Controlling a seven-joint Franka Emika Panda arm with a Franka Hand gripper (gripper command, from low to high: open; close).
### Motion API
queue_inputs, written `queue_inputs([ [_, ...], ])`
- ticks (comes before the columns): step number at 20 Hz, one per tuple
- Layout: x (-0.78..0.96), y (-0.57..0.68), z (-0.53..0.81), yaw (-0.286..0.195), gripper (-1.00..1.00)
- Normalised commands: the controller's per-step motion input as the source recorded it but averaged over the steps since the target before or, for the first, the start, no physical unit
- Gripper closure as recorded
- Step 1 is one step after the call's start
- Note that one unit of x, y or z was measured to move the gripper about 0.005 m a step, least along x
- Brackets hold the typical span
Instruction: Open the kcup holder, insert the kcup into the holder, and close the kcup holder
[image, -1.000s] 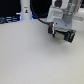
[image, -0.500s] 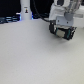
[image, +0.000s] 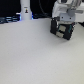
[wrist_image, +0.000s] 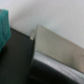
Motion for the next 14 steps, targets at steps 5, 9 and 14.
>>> queue_inputs([
  [5, -0.58, 0.46, 0.0, 0.099, -1.0],
  [9, -0.32, 0.47, 0.36, 0.057, -1.0],
  [14, 0.15, 0.18, 0.96, 0.002, -1.0],
])
